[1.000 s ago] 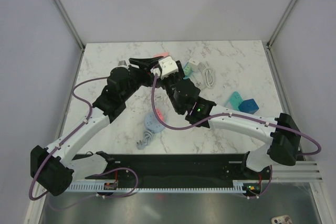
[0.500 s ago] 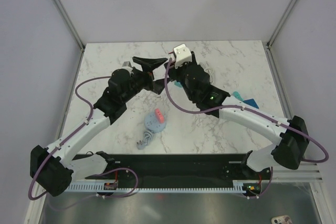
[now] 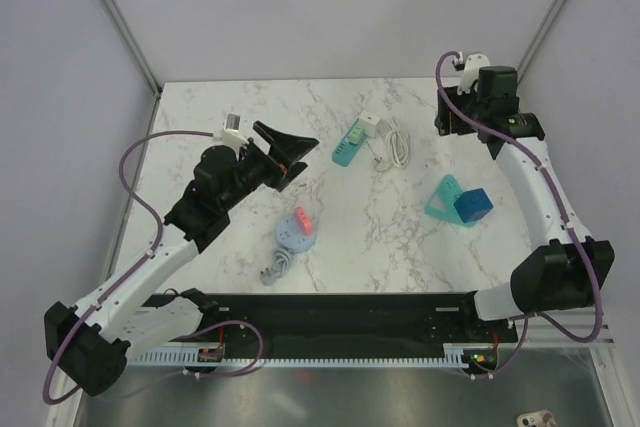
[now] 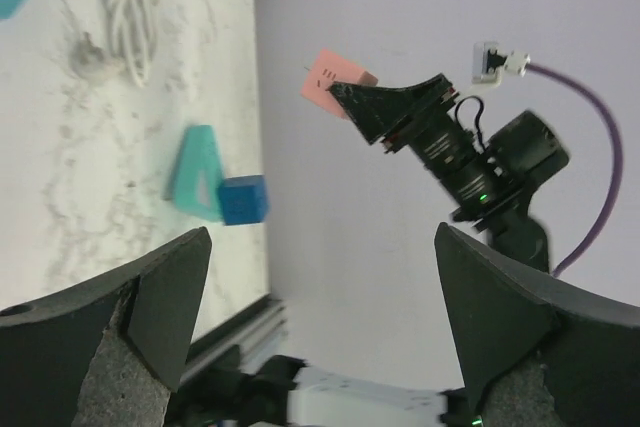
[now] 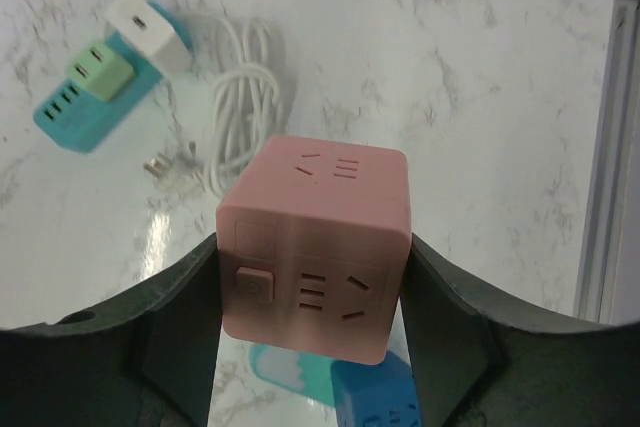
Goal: Insert the plug
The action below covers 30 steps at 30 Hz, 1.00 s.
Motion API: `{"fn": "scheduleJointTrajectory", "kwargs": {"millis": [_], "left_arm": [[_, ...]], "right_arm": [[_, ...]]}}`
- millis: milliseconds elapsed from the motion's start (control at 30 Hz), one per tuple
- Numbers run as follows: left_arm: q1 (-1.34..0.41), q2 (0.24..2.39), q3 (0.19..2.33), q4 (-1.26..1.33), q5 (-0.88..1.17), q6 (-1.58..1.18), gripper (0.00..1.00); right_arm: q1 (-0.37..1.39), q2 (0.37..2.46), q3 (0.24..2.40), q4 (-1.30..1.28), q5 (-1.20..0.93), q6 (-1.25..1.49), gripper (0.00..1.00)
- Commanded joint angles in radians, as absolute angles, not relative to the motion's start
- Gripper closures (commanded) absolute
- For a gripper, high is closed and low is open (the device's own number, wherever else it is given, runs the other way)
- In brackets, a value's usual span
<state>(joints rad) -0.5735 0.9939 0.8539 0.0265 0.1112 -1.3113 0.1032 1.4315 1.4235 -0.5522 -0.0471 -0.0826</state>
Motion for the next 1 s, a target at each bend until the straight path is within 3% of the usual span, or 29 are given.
{"fn": "scheduleJointTrajectory", "kwargs": {"millis": [0,167,667,967], "left_arm": [[-0.571,0.953,0.804,0.006,0.115,-0.985,0.00],[-0.572,0.957,0.747,-0.046,0.152,-0.824,0.00],[-0.646,1.009,0.707,-0.057,0.328,-0.620,0.00],[-0.736,0.925,0.710,-0.101,0.253,-0.555,0.00]], "right_arm": [[0.028,1.454,1.418,-0.733,-0.253,-0.143,1.00],[-0.121,1.496,1.347,-0.770,-0.459,-0.261,1.00],[-0.201,1.717,1.362,-0.871,-0.419,-0.371,1.00],[-0.207,1.716,1.359,-0.893,-0.442,-0.411,1.00]]}}
